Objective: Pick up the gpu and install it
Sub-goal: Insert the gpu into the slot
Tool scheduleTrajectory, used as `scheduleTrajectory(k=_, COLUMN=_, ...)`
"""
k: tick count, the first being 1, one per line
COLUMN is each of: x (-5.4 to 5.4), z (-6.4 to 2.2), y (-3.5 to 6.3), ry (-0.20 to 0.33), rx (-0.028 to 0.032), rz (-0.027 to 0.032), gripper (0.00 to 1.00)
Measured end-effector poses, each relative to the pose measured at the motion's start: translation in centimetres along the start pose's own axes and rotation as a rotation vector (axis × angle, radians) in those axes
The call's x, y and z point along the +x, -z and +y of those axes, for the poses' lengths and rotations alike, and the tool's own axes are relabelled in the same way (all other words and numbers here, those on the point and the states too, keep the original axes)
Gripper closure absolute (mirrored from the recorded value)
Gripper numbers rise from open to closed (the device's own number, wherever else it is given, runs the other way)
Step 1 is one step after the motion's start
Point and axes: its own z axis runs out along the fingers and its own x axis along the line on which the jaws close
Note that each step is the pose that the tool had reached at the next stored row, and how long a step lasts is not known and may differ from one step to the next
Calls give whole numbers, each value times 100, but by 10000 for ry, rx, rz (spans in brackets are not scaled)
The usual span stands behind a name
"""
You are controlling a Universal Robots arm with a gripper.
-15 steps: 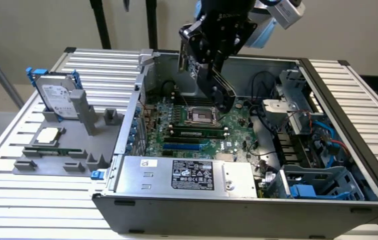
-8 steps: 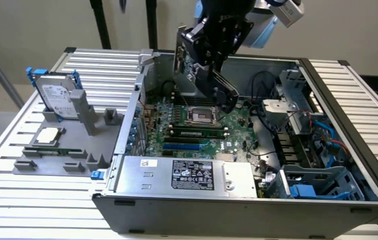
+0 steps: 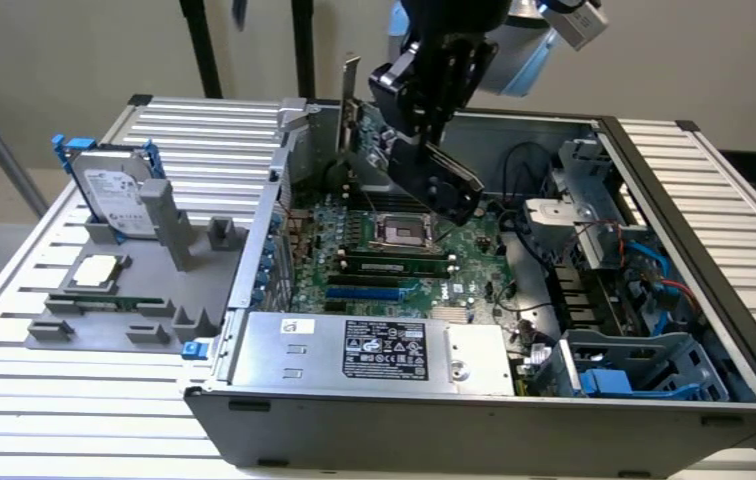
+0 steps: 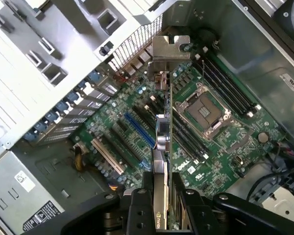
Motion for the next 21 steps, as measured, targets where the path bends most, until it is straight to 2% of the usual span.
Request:
scheduleTrajectory(k=16, x=-1, z=-2, y=-29, ry=2905, rx=89, rz=167, gripper=73)
scheduleTrajectory(k=19, x=-1, z=-2, y=-37, ry=3441, rx=135, rz=166, gripper=73)
scheduleTrajectory(k=21, x=-1, z=-3, y=-42, ry=3770, rx=174, rz=140, gripper=73)
